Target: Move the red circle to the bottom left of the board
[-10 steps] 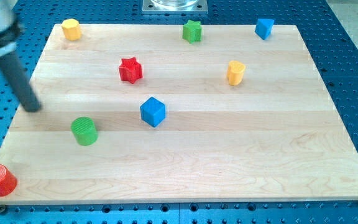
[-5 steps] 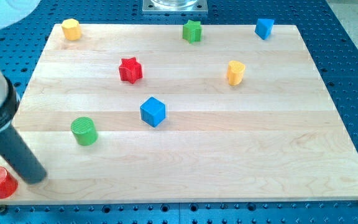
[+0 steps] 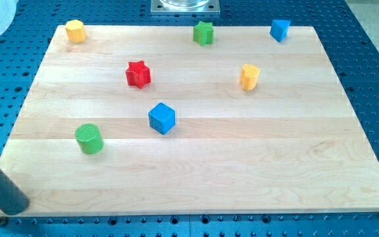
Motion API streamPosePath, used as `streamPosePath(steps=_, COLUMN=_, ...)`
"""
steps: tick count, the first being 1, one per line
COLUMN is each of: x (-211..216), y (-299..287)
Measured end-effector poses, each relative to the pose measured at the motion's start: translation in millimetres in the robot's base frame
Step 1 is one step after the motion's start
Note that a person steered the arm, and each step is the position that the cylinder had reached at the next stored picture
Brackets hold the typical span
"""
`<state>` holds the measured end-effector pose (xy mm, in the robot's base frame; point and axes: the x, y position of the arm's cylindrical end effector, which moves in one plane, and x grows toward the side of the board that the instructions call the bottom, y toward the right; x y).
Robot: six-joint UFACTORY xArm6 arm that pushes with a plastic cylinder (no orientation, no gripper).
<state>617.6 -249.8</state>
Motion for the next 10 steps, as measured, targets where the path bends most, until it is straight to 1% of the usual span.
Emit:
streamPosePath(steps=1, x=-52.5, y=11.8)
streamPosePath(steps=2, x=-89.2, y=-19.2)
streamPosePath(steps=3, x=-88.4, y=-54.3)
streamPosePath(steps=5, x=-63.9, y=-55.0)
streamPosePath(steps=10, x=-57.1, y=-55.1)
